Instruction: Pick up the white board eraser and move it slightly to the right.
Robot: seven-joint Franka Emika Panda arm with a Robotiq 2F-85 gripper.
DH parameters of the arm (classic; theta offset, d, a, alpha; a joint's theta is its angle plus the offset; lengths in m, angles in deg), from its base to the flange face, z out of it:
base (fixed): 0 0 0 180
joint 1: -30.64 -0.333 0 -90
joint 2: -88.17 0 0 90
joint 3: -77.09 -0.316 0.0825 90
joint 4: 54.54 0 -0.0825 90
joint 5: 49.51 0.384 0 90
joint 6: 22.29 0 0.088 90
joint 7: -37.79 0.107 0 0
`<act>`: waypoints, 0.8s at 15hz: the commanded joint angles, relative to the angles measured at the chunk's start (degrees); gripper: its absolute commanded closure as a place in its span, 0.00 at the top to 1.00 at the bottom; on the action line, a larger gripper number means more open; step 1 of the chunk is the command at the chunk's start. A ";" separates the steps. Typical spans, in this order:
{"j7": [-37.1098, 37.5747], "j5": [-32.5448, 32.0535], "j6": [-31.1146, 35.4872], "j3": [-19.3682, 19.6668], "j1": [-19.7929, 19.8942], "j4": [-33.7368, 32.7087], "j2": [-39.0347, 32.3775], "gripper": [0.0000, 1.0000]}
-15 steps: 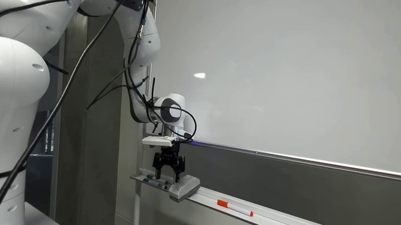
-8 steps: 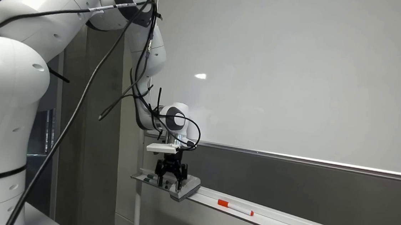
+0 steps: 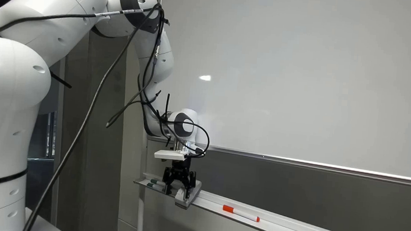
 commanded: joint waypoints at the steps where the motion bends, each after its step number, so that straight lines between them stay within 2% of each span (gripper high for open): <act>1: -2.11 1.29 -0.27 -0.03 0.84 -1.45 -0.09 1.00; 12: -0.24 0.69 -0.53 0.39 -0.34 0.22 0.45 1.00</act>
